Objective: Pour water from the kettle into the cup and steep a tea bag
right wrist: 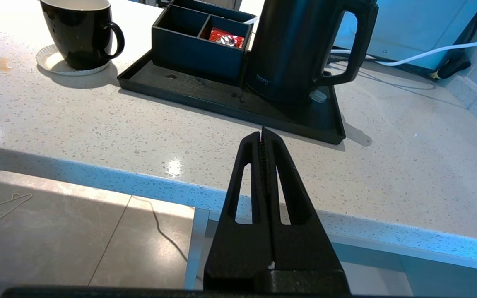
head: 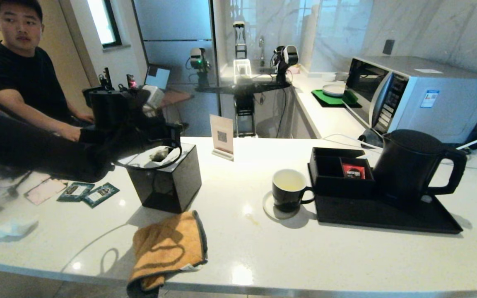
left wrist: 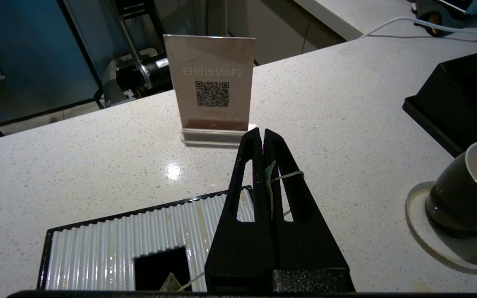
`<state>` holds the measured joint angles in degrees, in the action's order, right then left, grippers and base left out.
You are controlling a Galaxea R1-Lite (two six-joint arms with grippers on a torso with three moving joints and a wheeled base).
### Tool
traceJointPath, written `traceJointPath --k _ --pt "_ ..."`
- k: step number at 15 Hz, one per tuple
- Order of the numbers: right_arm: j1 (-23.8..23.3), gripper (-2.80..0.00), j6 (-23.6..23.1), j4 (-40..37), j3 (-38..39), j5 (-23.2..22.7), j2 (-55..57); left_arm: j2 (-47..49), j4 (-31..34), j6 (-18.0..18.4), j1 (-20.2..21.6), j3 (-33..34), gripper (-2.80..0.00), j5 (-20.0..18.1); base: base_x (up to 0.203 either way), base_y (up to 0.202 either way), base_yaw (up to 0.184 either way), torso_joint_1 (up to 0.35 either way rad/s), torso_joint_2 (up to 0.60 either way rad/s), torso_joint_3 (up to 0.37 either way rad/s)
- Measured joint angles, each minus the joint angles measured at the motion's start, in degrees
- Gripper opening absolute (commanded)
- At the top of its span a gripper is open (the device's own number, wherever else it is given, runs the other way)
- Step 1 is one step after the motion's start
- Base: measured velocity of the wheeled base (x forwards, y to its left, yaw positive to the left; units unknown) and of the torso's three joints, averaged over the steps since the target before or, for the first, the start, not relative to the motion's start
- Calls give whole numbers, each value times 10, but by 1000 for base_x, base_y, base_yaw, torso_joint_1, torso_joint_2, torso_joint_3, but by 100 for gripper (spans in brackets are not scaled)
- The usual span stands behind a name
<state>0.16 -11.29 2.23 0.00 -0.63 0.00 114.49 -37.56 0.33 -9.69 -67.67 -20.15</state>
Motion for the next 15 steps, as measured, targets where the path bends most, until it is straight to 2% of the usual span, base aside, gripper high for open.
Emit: traceJointPath --k 9,15 --pt "0 -280 0 0 0 0 0 37 -26 -2 30 1 -280 3 0 0 0 0 0 0" --pt "0 -280 0 0 0 0 0 54 -51 -2 30 -1 -280 3 0 0 0 0 0 0"
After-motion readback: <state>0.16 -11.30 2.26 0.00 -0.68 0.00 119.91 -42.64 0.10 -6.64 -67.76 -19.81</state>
